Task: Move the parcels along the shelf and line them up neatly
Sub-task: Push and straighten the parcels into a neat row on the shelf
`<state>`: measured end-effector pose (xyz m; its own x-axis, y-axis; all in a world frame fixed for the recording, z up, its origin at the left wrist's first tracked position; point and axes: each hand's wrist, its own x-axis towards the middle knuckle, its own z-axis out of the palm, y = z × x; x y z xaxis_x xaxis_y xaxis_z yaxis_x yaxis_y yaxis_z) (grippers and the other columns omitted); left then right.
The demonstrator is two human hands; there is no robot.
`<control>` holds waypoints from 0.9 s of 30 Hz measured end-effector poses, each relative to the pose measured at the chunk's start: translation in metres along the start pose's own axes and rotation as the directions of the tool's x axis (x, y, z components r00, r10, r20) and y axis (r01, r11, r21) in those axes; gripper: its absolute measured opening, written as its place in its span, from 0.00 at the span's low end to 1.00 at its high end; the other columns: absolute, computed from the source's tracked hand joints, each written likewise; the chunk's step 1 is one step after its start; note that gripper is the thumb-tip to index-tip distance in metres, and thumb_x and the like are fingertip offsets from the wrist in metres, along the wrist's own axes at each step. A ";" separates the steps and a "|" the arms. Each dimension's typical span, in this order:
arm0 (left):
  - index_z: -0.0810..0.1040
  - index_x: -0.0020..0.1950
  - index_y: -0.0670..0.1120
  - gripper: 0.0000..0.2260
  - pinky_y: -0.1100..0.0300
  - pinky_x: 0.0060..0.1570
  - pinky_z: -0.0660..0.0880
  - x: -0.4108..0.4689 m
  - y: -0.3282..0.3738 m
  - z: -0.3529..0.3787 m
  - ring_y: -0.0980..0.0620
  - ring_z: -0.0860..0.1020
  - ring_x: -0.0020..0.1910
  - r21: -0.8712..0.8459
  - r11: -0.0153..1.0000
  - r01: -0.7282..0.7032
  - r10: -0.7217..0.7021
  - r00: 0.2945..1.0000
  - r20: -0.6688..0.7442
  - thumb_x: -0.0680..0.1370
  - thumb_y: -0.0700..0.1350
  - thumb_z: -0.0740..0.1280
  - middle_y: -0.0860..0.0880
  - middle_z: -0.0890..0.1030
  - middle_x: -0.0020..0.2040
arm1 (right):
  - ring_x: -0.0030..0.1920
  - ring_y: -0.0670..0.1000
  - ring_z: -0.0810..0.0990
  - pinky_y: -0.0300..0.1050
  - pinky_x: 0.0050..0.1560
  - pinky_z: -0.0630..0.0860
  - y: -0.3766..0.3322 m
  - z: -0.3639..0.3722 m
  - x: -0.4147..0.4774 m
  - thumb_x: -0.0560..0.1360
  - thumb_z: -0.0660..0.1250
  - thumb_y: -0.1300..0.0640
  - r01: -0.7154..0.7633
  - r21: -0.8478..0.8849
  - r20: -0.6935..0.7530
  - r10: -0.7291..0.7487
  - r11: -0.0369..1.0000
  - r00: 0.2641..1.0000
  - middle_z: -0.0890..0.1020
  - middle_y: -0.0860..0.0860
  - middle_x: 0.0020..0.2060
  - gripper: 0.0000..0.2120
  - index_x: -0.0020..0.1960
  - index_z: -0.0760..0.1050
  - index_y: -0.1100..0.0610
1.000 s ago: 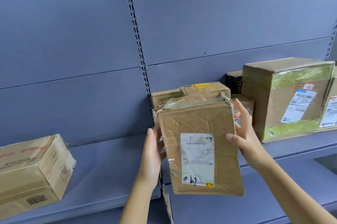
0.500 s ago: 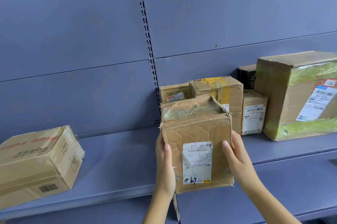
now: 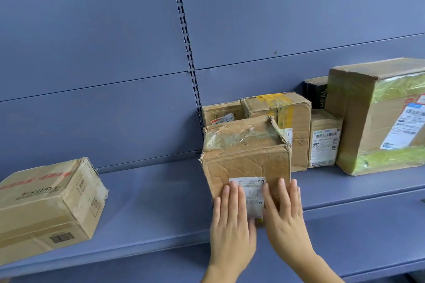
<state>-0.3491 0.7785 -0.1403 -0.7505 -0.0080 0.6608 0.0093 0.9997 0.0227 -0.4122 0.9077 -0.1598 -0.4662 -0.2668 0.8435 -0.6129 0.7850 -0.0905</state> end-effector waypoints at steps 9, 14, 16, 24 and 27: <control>0.53 0.76 0.36 0.36 0.43 0.70 0.56 0.018 0.002 0.023 0.37 0.51 0.76 0.023 0.993 0.114 -0.116 0.975 0.189 0.74 0.54 0.58 0.35 0.51 0.77 | 0.74 0.69 0.48 0.62 0.73 0.48 0.016 0.027 0.002 0.82 0.43 0.50 0.096 -0.135 0.246 -0.060 0.986 0.967 0.57 0.60 0.74 0.24 0.73 0.59 0.61; 0.47 0.76 0.37 0.38 0.43 0.71 0.51 0.019 0.002 0.037 0.38 0.46 0.77 0.038 0.992 0.121 -0.125 0.987 0.105 0.73 0.54 0.57 0.36 0.46 0.77 | 0.72 0.71 0.50 0.65 0.73 0.49 0.021 0.038 -0.002 0.83 0.40 0.49 0.130 -0.164 0.289 -0.078 0.978 0.954 0.62 0.61 0.71 0.26 0.75 0.56 0.61; 0.44 0.77 0.37 0.39 0.43 0.71 0.50 0.022 0.001 0.042 0.39 0.44 0.77 0.063 0.991 0.118 -0.122 0.990 0.069 0.72 0.51 0.57 0.37 0.44 0.77 | 0.71 0.71 0.51 0.65 0.72 0.50 0.022 0.041 0.001 0.83 0.40 0.47 0.126 -0.172 0.282 -0.074 0.977 0.957 0.63 0.61 0.70 0.26 0.73 0.58 0.62; 0.41 0.77 0.38 0.42 0.46 0.75 0.39 0.028 0.001 0.047 0.40 0.40 0.76 0.085 0.990 0.115 -0.123 0.988 0.095 0.67 0.50 0.54 0.38 0.38 0.77 | 0.70 0.74 0.61 0.69 0.70 0.55 0.028 0.052 -0.003 0.84 0.44 0.45 0.138 -0.216 0.304 -0.068 0.967 0.950 0.68 0.62 0.71 0.29 0.77 0.50 0.62; 0.41 0.77 0.39 0.41 0.46 0.74 0.40 0.026 -0.002 0.041 0.40 0.39 0.76 0.084 0.992 0.098 -0.108 0.986 0.123 0.68 0.50 0.54 0.39 0.38 0.77 | 0.72 0.73 0.58 0.68 0.70 0.56 0.029 0.046 0.002 0.83 0.45 0.44 0.137 -0.218 0.317 -0.063 0.966 0.946 0.66 0.60 0.72 0.29 0.78 0.50 0.61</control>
<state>-0.3958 0.7777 -0.1544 -0.8228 -0.1133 0.5569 -0.1204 0.9924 0.0241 -0.4601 0.9041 -0.1855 -0.6050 -0.4792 0.6360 -0.5173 0.8437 0.1436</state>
